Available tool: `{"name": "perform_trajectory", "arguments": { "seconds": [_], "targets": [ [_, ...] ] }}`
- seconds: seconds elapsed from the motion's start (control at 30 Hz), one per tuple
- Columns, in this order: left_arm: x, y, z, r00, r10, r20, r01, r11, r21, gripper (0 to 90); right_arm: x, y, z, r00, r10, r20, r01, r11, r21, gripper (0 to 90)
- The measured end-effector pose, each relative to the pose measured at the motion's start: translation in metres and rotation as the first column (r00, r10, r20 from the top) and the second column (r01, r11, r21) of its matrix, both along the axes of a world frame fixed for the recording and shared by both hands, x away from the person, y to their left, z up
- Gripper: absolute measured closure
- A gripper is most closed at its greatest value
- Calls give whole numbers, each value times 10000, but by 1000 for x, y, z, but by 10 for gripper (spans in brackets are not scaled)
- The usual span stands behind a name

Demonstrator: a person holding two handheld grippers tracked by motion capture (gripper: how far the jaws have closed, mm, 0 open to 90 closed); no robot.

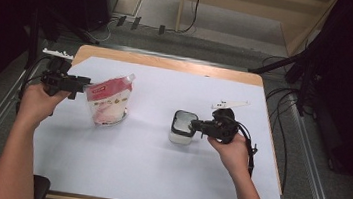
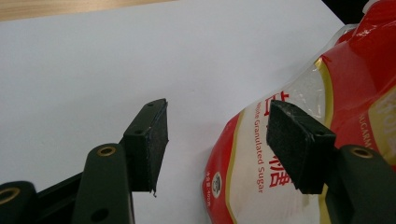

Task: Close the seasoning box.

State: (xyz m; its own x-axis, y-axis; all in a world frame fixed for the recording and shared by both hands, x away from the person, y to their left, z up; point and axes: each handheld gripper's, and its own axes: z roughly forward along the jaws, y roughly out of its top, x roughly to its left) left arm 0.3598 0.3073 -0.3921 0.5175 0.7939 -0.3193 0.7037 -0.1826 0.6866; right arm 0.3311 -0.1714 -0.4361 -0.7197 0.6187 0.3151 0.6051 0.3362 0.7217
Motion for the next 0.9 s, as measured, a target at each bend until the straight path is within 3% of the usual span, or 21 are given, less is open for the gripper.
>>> {"name": "perform_trajectory", "arguments": {
  "seconds": [0.27,0.47,0.53,0.9],
  "targets": [
    [0,0,0,10000,23,-43,-23,10000,19,395,2,-16,7,9981,-433,447,411,9979,493,665],
    [0,0,-1,10000,2,-41,-2,10000,24,395,4,-34,10,9889,-929,1161,866,9945,581,534],
    [0,0,-1,10000,-25,-47,25,10000,36,395,5,-39,9,9853,-1054,1342,995,9938,497,516],
    [1,1,-2,10000,41,-26,-41,10000,-7,394,12,-60,-6,9762,-1607,1453,1609,9869,109,399]
  ]
}}
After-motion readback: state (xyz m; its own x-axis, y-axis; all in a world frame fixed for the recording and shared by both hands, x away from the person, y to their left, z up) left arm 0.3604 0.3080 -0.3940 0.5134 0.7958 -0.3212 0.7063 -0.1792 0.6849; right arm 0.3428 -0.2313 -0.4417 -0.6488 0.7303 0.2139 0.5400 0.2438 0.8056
